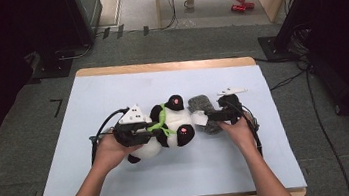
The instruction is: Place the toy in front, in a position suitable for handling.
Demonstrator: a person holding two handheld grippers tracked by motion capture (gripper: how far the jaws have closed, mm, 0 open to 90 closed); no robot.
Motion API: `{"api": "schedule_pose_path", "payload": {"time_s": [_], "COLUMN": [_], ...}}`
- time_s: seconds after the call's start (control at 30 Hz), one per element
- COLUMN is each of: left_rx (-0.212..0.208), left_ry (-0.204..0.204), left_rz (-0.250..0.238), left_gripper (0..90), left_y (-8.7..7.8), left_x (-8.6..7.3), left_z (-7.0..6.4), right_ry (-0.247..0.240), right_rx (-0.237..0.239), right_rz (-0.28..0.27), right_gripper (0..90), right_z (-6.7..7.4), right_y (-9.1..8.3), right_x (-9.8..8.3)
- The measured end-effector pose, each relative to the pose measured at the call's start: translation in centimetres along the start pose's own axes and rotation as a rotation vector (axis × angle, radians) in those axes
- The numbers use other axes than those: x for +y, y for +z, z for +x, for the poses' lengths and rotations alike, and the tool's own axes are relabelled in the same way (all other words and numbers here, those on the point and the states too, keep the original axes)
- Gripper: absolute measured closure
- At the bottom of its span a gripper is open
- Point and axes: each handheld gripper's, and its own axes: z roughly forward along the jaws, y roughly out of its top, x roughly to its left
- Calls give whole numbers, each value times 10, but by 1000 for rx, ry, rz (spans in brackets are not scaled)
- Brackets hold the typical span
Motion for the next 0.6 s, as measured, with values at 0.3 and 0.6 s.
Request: {"api": "schedule_pose_path", "payload": {"time_s": [0.3,0.6], "left_rx": [1,-35], "left_ry": [-19,-91], "left_rz": [-20,-58], "left_gripper": [686,535], "left_y": [14,13], "left_x": [-5,-7], "left_z": [-4,3], "right_ry": [27,69], "right_rx": [25,86], "right_rz": [76,107], "right_gripper": [316,559], "right_z": [-10,-13], "right_y": [21,22], "right_x": [-7,-9]}}
